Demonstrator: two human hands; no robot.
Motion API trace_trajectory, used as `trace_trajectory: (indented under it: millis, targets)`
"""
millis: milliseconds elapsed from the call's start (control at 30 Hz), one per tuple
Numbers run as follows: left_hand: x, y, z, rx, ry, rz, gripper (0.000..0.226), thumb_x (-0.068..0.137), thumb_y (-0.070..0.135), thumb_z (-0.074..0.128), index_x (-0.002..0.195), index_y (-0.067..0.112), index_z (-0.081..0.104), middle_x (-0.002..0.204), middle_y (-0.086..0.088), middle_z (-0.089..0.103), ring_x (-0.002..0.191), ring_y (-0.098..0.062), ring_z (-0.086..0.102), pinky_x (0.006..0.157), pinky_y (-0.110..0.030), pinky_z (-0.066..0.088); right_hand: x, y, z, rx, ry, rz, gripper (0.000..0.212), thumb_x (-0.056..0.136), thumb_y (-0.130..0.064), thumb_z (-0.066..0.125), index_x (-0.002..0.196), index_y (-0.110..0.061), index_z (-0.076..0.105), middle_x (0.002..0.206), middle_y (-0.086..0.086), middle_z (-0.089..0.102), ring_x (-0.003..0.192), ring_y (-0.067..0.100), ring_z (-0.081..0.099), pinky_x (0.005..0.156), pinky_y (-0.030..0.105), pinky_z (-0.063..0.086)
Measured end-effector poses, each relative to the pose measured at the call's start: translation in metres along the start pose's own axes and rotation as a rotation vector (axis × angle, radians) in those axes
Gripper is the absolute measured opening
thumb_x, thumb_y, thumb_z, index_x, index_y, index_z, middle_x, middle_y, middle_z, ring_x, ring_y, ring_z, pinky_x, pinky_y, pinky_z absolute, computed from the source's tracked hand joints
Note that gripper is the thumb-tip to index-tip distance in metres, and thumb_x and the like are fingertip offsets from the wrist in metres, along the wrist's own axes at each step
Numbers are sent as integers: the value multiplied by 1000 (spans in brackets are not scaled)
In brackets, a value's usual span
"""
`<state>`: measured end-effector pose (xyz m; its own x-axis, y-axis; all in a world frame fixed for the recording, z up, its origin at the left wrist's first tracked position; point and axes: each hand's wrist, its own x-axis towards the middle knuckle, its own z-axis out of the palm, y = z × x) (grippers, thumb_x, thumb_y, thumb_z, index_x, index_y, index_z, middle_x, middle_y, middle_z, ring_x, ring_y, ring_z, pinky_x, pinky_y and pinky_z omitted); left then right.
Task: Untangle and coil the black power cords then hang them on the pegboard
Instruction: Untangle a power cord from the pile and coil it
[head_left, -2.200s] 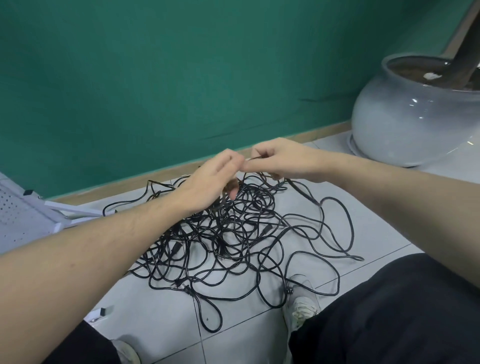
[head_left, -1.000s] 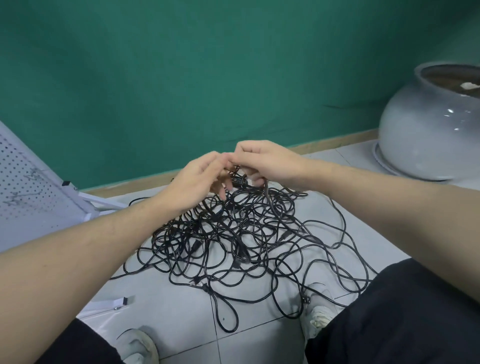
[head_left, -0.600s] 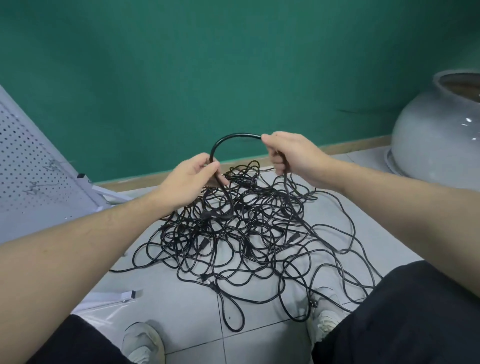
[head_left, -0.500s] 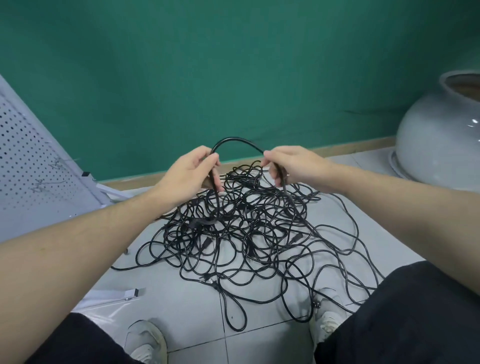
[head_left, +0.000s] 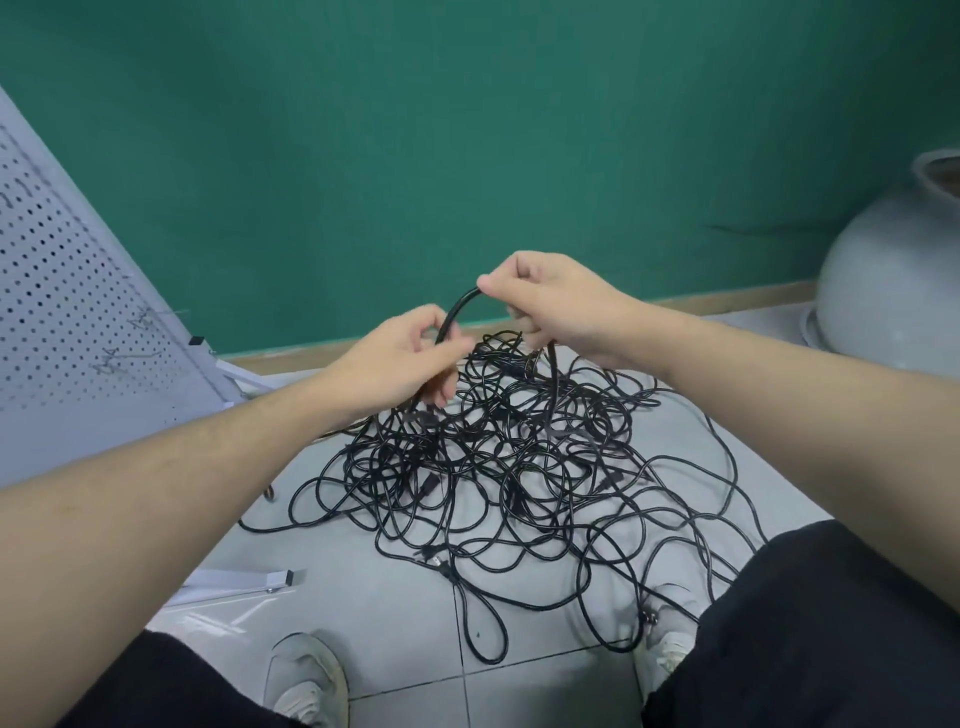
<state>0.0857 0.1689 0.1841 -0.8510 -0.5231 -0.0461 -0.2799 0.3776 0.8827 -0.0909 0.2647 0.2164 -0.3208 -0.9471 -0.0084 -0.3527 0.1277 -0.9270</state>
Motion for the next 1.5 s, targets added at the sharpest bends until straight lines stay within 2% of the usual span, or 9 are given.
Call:
trace_trajectory:
  millis: [167,300,433,567,867,967,1100,1267,1500]
  targets:
    - [-14,-31,-26,195,6,-90,18,96,40,66,86,28,73,99,9,78,98,-21,71,100,-43,50,4,7,-14,380,29,104,28,103,-19,56,80,-19,40,55,-8,29,49,10,18,45,22,19]
    - [-17,-25,-29,183,188,-16,17,106,17,53,98,10,67,92,-2,75,61,10,57,57,-7,40,7,25,-18,205,90,156,23,103,-24,55,83,-19,44,62,-4,41,50,12,32,50,25,33]
    - [-15,-22,-29,103,264,32,17,106,26,53,93,27,62,60,3,63,66,-29,63,76,-43,53,4,37,-11,-198,-7,171,9,104,-25,50,98,-20,54,94,7,67,71,16,60,69,30,49]
    - [-10,-11,-27,47,287,48,16,106,30,51,92,30,58,58,3,43,56,-20,45,68,-35,46,-1,27,9,-402,-117,50,18,100,-32,60,116,-25,58,118,3,69,108,21,65,90,27,52]
    - [-5,14,-18,-314,240,13,39,109,50,30,102,16,46,66,0,56,56,-18,51,70,-39,49,4,-17,42,-27,27,-179,17,101,-30,60,87,-23,65,53,-18,45,53,1,38,57,19,34]
    - [-7,7,-18,-283,180,-40,30,111,38,35,99,14,50,75,-4,70,72,-25,67,81,-41,55,10,-22,38,251,39,-83,17,104,-30,56,91,-20,62,54,-16,36,52,7,31,57,25,29]
    - [-11,-3,-12,-148,149,-65,26,111,23,37,97,12,54,80,-6,73,59,-21,65,59,-27,50,13,-14,32,339,67,28,15,105,-31,51,102,-21,63,57,-12,34,54,10,31,62,30,31]
    - [-10,3,7,-83,157,-78,35,111,32,39,92,12,60,85,-3,73,47,-16,56,49,-22,44,11,0,31,513,90,131,19,106,-26,47,109,-18,65,77,-2,63,73,14,59,69,30,44]
    - [5,3,24,-124,181,-108,47,104,54,44,70,31,65,92,1,64,93,-16,60,98,-44,48,11,-8,26,843,74,157,24,110,-27,34,103,-19,55,100,6,78,102,22,72,85,38,53]
